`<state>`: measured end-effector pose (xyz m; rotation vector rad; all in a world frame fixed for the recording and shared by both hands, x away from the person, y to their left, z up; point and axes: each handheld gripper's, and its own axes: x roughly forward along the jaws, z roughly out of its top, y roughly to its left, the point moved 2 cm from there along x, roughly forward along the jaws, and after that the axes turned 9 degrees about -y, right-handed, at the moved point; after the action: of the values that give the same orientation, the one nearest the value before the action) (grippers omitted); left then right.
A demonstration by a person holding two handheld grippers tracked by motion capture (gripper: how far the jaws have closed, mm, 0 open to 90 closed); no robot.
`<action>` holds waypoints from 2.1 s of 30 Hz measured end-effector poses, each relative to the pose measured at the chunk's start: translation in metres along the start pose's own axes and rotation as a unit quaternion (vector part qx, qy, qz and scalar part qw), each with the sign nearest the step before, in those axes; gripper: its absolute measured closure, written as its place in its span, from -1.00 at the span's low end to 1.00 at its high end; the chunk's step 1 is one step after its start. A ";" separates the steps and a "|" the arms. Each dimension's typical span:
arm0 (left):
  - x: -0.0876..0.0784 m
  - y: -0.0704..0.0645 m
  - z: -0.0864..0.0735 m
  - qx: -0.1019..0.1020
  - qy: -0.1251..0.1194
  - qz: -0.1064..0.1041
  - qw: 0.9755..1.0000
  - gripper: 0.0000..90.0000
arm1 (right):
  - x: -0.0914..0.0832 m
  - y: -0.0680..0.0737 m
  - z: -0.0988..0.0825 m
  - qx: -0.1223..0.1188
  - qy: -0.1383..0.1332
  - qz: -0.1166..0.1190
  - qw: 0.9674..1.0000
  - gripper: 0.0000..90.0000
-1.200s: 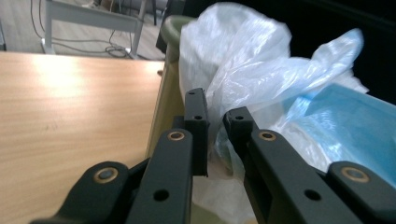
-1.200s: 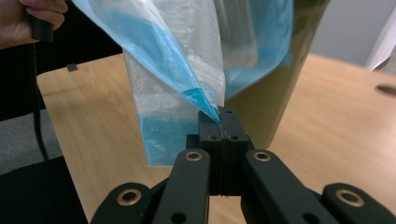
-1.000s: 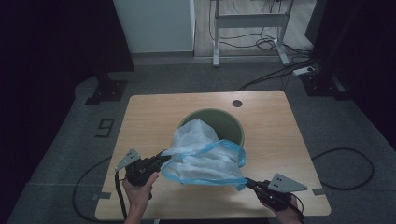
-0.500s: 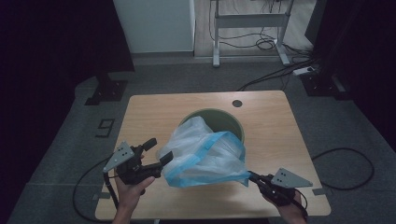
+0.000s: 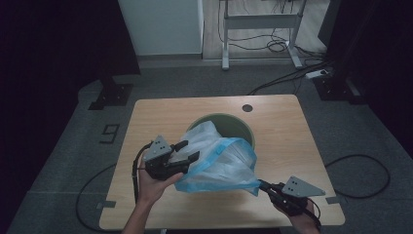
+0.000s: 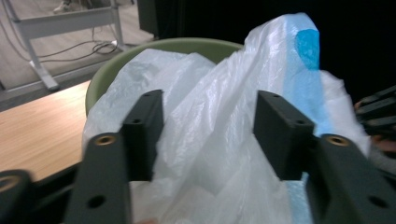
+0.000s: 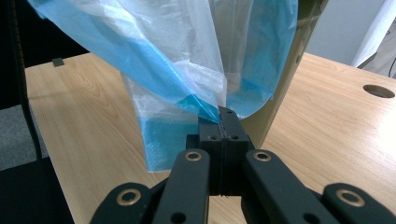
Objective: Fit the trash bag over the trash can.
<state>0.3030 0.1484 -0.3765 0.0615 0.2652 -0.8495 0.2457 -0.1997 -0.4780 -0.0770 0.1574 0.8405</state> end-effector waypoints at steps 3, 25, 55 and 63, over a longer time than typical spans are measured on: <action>0.006 0.001 -0.004 -0.004 0.010 -0.007 1.000 0.46 | -0.002 0.001 0.001 -0.002 -0.003 0.002 1.000 0.85; 0.000 0.007 -0.012 -0.029 -0.026 0.006 0.999 1.00 | -0.050 -0.030 0.071 0.014 -0.101 0.059 0.993 -0.33; -0.006 0.010 -0.007 -0.046 -0.067 -0.008 0.997 1.00 | 0.064 -0.044 0.095 0.014 -0.024 0.085 0.996 0.21; -0.008 0.013 -0.001 -0.039 -0.077 -0.004 0.996 1.00 | 0.057 -0.041 0.100 -0.019 -0.015 0.032 0.999 0.97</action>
<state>0.3072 0.1629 -0.3762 -0.0778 0.1537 -0.8459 0.3250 -0.1722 -0.3884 -0.0963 0.1160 0.9083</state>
